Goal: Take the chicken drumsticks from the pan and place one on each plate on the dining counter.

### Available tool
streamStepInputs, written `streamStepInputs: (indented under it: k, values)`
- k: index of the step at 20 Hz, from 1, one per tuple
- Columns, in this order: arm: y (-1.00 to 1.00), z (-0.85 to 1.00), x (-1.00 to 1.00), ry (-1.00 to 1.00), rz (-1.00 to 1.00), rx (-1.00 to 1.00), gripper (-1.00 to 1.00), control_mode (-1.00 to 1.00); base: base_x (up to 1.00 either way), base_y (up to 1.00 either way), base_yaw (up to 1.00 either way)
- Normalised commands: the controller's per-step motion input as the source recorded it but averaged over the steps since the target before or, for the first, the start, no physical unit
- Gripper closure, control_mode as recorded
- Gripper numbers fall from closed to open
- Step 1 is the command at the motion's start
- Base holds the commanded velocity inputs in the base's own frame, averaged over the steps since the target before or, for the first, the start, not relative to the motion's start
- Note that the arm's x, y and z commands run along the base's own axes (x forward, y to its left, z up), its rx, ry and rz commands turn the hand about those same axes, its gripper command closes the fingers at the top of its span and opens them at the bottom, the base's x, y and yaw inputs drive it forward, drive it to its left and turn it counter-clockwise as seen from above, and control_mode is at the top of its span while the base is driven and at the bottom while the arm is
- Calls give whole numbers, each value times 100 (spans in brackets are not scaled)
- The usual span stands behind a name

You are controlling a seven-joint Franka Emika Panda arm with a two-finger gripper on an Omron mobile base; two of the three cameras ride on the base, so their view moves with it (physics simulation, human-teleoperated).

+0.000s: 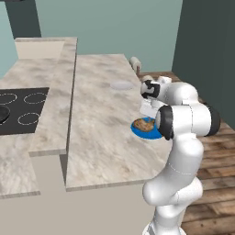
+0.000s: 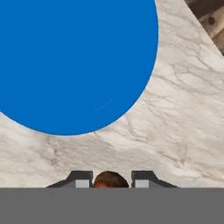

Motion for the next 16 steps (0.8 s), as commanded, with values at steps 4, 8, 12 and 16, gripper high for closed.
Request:
streamStepInputs:
  k: [4,8,12,16]
  values:
    - [-47,-11,65,4,0,0,100,-100,0,0,0]
    - [-25,-18,41,0,0,0,100,-100,0,0,0]
    - [0,-36,31,-3,0,0,100,-100,0,0,0]
    - [0,-25,30,-4,0,0,100,-100,0,0,0]
